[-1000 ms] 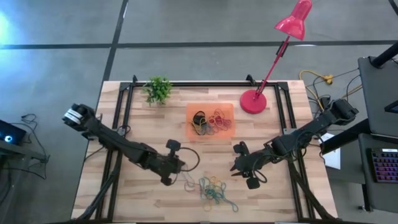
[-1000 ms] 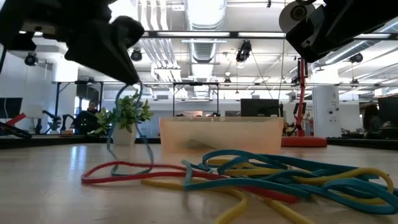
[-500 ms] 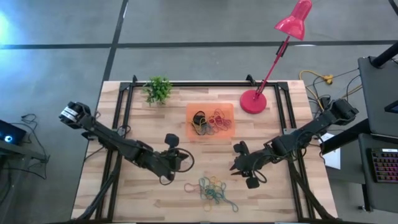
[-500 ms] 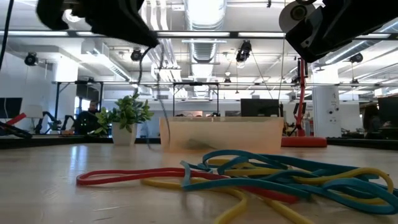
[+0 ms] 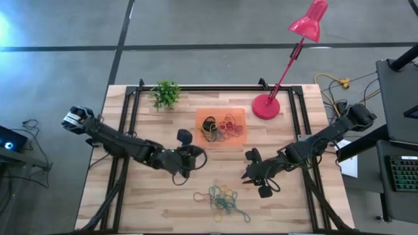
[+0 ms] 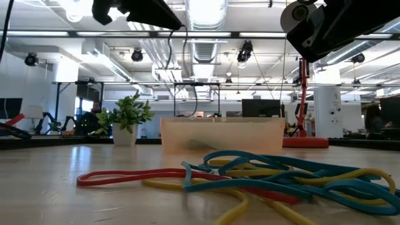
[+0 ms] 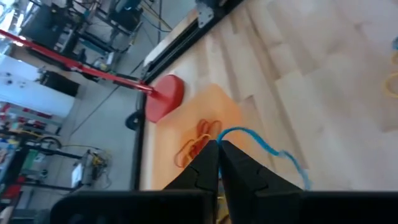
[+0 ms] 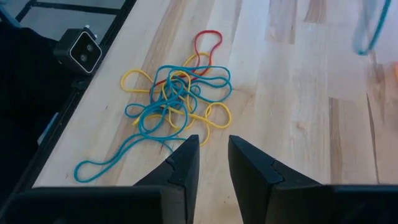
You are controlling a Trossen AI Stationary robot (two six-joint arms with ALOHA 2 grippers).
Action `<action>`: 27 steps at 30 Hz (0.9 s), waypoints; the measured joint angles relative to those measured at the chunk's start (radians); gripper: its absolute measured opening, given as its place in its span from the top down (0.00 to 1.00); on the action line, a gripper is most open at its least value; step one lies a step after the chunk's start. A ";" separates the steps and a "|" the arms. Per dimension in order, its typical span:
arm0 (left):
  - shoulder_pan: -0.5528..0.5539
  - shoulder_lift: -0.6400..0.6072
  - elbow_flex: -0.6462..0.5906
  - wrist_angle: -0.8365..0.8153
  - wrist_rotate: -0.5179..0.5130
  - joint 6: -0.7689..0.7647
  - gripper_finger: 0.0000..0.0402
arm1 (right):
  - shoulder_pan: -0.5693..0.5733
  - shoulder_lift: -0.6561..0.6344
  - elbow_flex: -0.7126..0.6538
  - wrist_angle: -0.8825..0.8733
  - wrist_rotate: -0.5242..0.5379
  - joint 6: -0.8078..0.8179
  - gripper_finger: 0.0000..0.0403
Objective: Pick and place rubber bands into bin
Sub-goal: Put the blue rubber band into the bin
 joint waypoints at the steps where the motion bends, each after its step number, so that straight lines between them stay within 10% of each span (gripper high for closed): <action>1: 0.009 0.000 0.006 -0.002 0.000 0.013 1.00 | 0.000 0.000 0.000 0.000 0.000 0.000 0.81; 17: 0.191 -0.004 0.049 0.007 0.007 0.162 1.00 | 0.000 0.000 0.000 -0.001 0.000 -0.005 0.82; 27: 0.392 0.017 0.028 0.010 0.224 0.155 1.00 | 0.000 0.000 0.000 0.002 0.000 -0.003 0.82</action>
